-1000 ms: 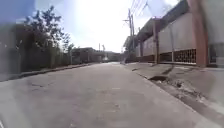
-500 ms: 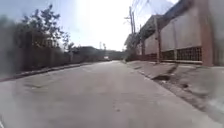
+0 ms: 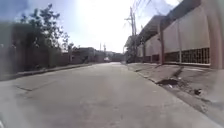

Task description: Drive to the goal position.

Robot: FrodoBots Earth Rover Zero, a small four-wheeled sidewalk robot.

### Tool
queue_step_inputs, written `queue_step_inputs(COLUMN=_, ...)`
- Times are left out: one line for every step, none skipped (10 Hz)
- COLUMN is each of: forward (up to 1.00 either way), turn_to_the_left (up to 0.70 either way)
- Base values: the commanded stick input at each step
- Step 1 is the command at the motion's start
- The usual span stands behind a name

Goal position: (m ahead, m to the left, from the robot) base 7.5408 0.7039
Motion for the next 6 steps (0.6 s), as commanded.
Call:
queue_step_inputs(forward=0.70, turn_to_the_left=0.00)
queue_step_inputs(forward=0.70, turn_to_the_left=0.00)
queue_step_inputs(forward=0.70, turn_to_the_left=0.00)
queue_step_inputs(forward=0.70, turn_to_the_left=0.00)
queue_step_inputs(forward=0.70, turn_to_the_left=0.00)
queue_step_inputs(forward=0.70, turn_to_the_left=0.00)
